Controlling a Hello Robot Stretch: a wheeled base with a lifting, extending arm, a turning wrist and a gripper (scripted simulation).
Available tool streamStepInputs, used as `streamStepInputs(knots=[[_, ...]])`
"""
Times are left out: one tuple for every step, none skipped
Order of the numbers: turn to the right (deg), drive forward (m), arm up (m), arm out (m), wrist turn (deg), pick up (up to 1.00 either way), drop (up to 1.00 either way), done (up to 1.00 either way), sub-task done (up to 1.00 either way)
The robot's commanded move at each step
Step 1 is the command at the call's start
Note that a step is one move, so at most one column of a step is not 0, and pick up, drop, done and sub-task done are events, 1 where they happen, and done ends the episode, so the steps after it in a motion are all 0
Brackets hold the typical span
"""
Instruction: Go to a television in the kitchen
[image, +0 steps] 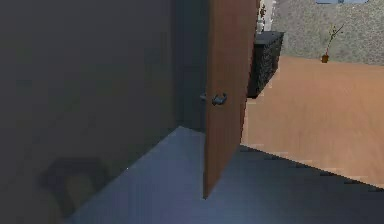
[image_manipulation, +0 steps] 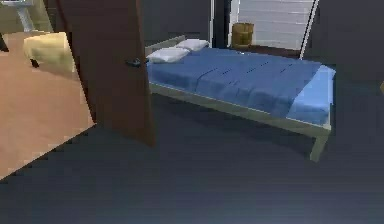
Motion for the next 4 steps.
streamStepInputs(knots=[[42.0, 0.00, 0.00, 0.00, 0.0, 0.00, 0.00, 0.00, 0.00], [0.0, 1.00, 0.00, 0.00, 0.0, 0.00, 0.00, 0.00, 0.00], [0.0, 1.00, 0.00, 0.00, 0.0, 0.00, 0.00, 0.00, 0.00], [0.0, 1.00, 0.00, 0.00, 0.0, 0.00, 0.00, 0.00, 0.00]])
